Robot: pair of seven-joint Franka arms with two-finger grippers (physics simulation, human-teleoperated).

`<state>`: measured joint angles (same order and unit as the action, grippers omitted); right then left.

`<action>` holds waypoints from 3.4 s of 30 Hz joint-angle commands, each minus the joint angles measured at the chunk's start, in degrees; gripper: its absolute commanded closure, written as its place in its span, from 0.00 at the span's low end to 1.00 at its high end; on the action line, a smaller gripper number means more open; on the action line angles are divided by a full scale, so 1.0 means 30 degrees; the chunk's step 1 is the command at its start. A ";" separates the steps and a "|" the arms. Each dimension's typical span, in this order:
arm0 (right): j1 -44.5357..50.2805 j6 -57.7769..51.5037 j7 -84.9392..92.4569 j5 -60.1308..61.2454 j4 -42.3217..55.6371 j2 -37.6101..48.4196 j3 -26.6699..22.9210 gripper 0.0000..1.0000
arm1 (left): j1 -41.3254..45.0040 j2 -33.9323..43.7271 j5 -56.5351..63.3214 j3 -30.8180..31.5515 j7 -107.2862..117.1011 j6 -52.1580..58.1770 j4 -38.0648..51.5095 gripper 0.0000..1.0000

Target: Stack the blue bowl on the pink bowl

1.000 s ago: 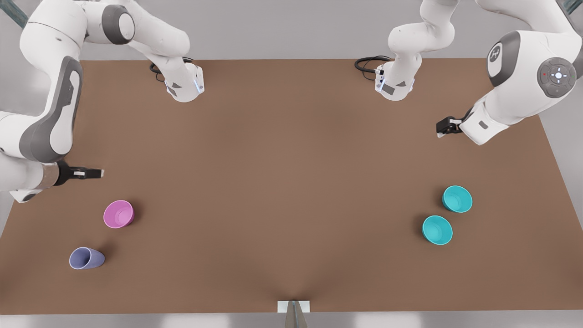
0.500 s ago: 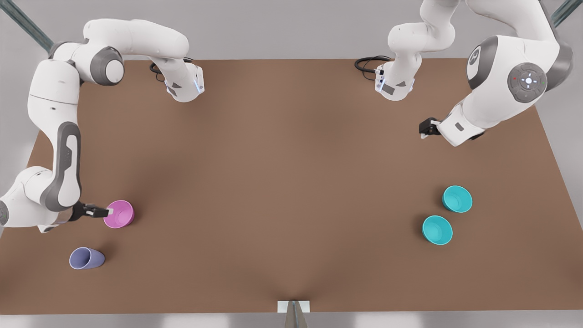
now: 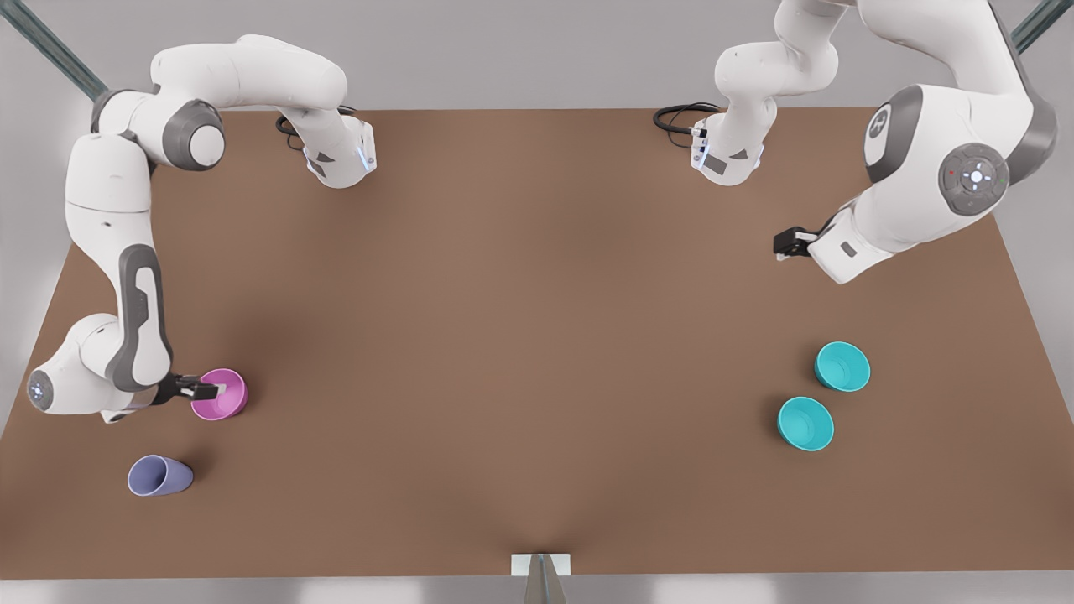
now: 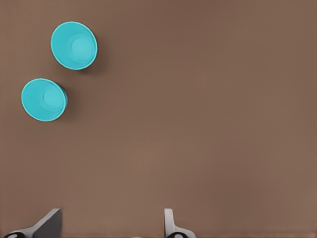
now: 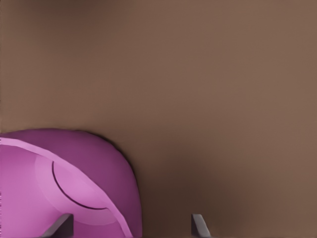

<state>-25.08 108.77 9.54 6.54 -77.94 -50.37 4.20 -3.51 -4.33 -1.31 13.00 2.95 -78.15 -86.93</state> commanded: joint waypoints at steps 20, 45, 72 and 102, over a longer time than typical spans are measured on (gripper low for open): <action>0.8503 0.2618 -1.0647 0.6990 -0.0474 0.1762 0.2174 0.79 | 0.0027 -0.0198 0.0055 0.0030 0.0247 0.0297 0.0003 0.00; 1.1820 -0.1184 -1.8157 0.2510 0.5327 0.0501 0.1412 0.00 | -0.4393 -0.2950 0.0788 -0.0116 -0.3324 -0.4389 0.0062 0.00; 0.4082 -0.7927 0.1917 -0.4347 -0.3198 1.6029 0.0885 0.00 | -0.4397 -1.2122 -0.3402 -0.6151 -1.5515 -1.3590 -0.1989 0.06; 0.4053 -0.8073 0.1917 -0.4259 -0.3198 1.5911 0.0856 0.00 | 0.9929 -1.6809 -0.3754 -0.3749 1.2932 -1.1509 1.0755 0.79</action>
<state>-12.27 84.59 12.72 -6.27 -87.57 -2.69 6.72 26.16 -54.24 -11.52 1.76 1.94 -106.36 -54.84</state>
